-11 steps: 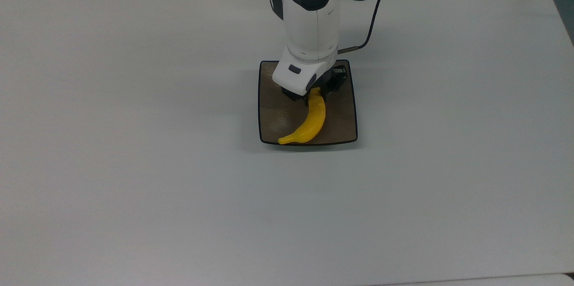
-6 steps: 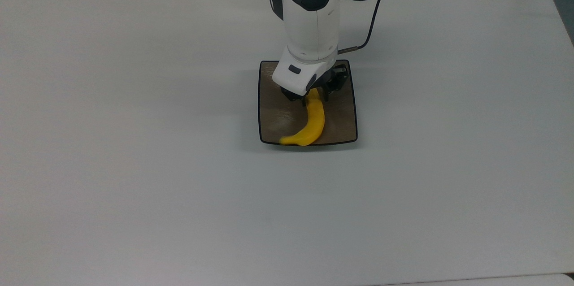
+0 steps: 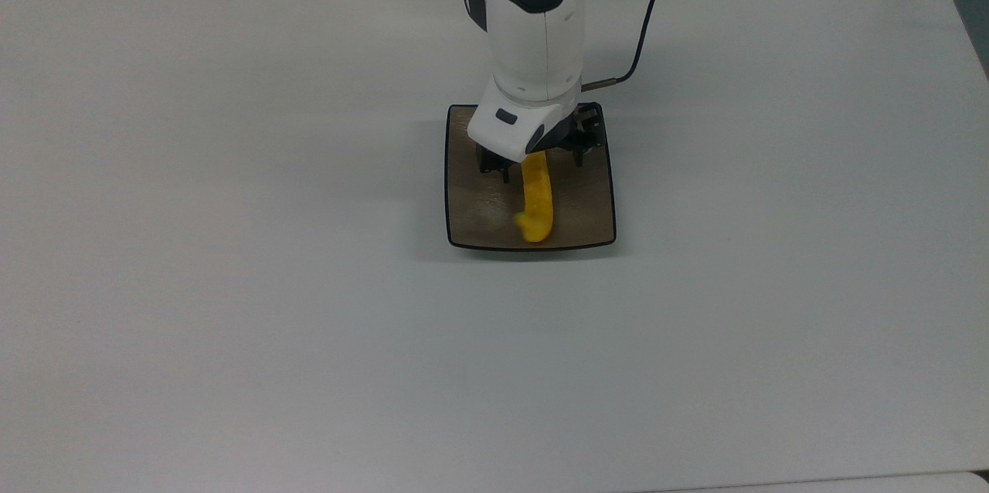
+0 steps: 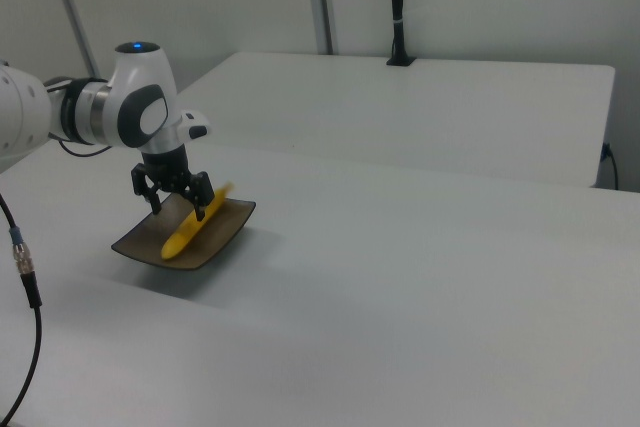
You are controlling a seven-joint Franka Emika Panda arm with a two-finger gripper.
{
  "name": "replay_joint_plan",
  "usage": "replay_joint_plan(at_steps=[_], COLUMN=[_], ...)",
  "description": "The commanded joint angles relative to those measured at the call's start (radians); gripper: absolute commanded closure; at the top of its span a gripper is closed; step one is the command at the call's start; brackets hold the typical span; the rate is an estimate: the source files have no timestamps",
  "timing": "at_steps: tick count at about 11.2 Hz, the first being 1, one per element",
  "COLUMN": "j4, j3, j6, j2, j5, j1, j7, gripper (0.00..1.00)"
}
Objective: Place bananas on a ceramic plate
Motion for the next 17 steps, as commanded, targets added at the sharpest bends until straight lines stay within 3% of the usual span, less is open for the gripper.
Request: replay_joint_plan(at_steps=[1, 4, 7, 9, 17], j4=[-0.009, 0.011, 0.011, 0.006, -0.017], j3=[-0.028, -0.074, -0.079, -0.143, -0.156], j6=[-0.125, -0.348, -0.484, -0.519, -0.401], j2=[-0.134, -0.301, -0.432, -0.479, -0.453], j5=[-0.002, -0.002, -0.002, -0.001, 0.002], j1=[-0.012, -0.055, -0.099, -0.09, -0.084], j7=[0.06, 0.063, 0.066, 0.063, 0.015], gripper=[0.0, 0.0, 0.0, 0.0, 0.0])
